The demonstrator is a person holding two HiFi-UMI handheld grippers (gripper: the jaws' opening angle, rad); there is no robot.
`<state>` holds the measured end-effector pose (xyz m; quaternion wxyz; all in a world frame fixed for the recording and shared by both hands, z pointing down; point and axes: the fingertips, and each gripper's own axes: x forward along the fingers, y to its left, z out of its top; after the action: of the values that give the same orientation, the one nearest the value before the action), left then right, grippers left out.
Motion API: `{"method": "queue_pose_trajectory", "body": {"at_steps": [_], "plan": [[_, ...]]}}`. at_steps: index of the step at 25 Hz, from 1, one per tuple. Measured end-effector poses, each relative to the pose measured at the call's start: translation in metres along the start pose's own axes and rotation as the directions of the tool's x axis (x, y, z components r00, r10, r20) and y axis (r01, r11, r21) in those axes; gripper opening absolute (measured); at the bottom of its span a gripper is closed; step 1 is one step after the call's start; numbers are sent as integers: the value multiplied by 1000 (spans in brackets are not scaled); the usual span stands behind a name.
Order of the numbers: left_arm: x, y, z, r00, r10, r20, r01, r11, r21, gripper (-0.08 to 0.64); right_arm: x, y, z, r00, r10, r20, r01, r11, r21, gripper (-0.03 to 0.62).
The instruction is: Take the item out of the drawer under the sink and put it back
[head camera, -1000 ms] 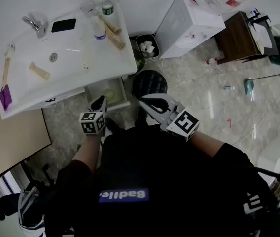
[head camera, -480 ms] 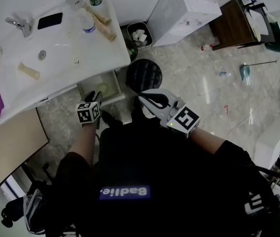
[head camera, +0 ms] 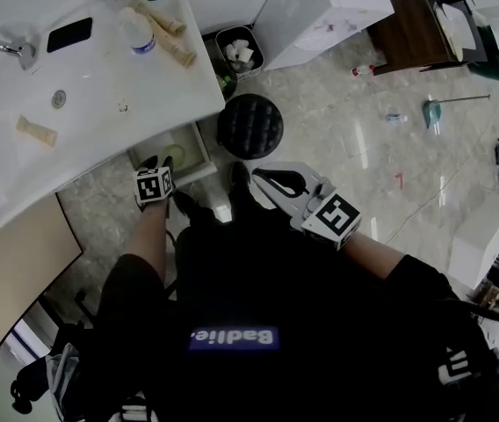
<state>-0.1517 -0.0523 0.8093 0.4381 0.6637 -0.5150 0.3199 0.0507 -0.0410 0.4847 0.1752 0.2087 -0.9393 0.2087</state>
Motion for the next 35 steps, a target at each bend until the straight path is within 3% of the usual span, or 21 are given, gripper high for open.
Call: {"method": "queue_pose_trajectory", "body": {"at_steps": [16, 21, 24, 28, 35], "plan": [[68, 22, -35, 984, 66, -163, -69, 998, -10, 150, -17, -32, -29, 993, -76, -85, 79, 996, 33, 2], [80, 23, -44, 976, 56, -210, -60, 998, -10, 149, -26, -39, -32, 990, -104, -92, 108, 994, 33, 2], [83, 23, -43, 977, 58, -206, -60, 998, -7, 135, -29, -42, -35, 988, -114, -101, 118, 992, 36, 2], [81, 24, -39, 976, 81, -200, -79, 997, 19, 44, -33, -44, -35, 988, -114, -107, 119, 992, 38, 2], [59, 18, -27, 984, 86, -154, -81, 996, 40, 26, -31, -39, -26, 992, -95, -78, 97, 995, 19, 2]]}}
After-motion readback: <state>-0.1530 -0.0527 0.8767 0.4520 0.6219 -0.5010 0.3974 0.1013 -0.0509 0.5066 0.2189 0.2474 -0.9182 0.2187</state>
